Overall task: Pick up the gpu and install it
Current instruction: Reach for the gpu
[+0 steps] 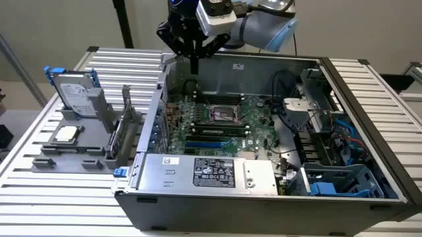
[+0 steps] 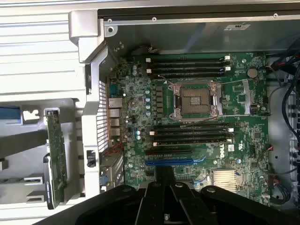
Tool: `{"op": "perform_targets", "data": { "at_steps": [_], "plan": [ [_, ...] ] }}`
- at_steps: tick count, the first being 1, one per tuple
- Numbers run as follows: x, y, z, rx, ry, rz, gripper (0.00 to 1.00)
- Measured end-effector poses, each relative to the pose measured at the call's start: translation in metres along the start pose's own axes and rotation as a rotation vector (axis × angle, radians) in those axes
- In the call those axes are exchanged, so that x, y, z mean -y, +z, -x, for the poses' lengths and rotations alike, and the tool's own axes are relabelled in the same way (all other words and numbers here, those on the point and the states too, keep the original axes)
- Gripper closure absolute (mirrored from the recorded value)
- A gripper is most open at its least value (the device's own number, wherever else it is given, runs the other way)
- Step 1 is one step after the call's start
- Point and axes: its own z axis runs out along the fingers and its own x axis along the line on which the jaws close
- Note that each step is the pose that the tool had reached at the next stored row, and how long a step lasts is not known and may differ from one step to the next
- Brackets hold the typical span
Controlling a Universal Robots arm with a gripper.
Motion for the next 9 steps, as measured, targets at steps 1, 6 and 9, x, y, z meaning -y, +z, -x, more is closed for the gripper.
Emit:
{"op": "perform_targets", "data": {
  "at_steps": [1, 6, 9],
  "plan": [
    [0.0, 0.0, 0.0, 0.0, 0.0, -0.0001, 1.0],
    [0.0, 0.0, 0.0, 0.0, 0.0, 0.0, 1.0],
    [0.0, 0.0, 0.0, 0.0, 0.0, 0.0, 1.0]
  ]
}}
